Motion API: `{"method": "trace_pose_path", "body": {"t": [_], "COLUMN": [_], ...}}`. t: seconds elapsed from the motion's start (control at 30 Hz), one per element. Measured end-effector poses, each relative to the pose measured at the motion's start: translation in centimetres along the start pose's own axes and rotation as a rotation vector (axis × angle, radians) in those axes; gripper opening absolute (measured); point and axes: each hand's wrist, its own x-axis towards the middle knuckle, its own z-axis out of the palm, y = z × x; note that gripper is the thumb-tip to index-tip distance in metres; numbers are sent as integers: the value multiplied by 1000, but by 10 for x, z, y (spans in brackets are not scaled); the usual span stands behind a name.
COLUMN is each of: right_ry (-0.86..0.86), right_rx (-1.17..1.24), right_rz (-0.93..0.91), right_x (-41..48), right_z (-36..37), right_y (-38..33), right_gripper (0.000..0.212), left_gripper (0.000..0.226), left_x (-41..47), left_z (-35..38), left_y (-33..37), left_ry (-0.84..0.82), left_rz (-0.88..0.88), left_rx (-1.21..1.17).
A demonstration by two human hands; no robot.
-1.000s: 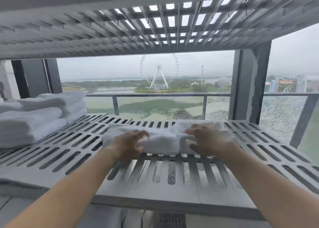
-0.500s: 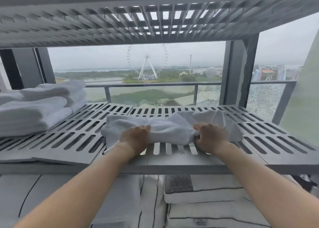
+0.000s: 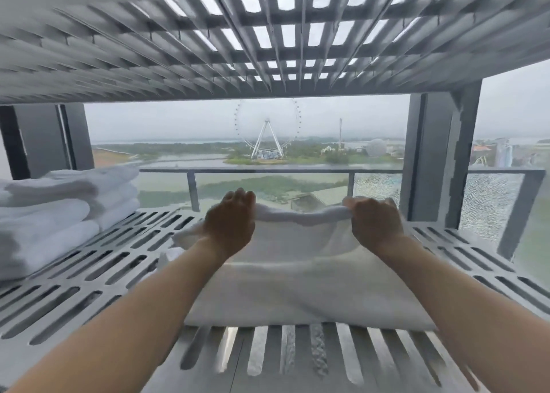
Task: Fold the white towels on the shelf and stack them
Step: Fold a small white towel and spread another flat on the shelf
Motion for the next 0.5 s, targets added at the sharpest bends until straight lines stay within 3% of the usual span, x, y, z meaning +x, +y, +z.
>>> {"method": "trace_pose_path", "body": {"t": [0.2, 0.27, 0.37, 0.43, 0.5], "right_ry": [-59, -107, -216, -337, -485], "right_rx": [144, 213, 315, 479, 622], "right_rz": [-99, -161, -238, -251, -237], "right_x": [45, 43, 30, 22, 18], "right_z": [50, 63, 80, 94, 111], "right_y": [4, -5, -16, -19, -16], "right_gripper": [44, 44, 34, 25, 25], "left_gripper": [53, 53, 26, 27, 42], "left_x": [44, 38, 25, 21, 22], "left_z": [58, 72, 91, 98, 107], "left_y": [3, 18, 33, 36, 34], "left_ry": [-148, -188, -282, -469, -607], "left_rz": [-4, 107, 320, 287, 205], "left_rx": [146, 68, -128, -287, -392]}}
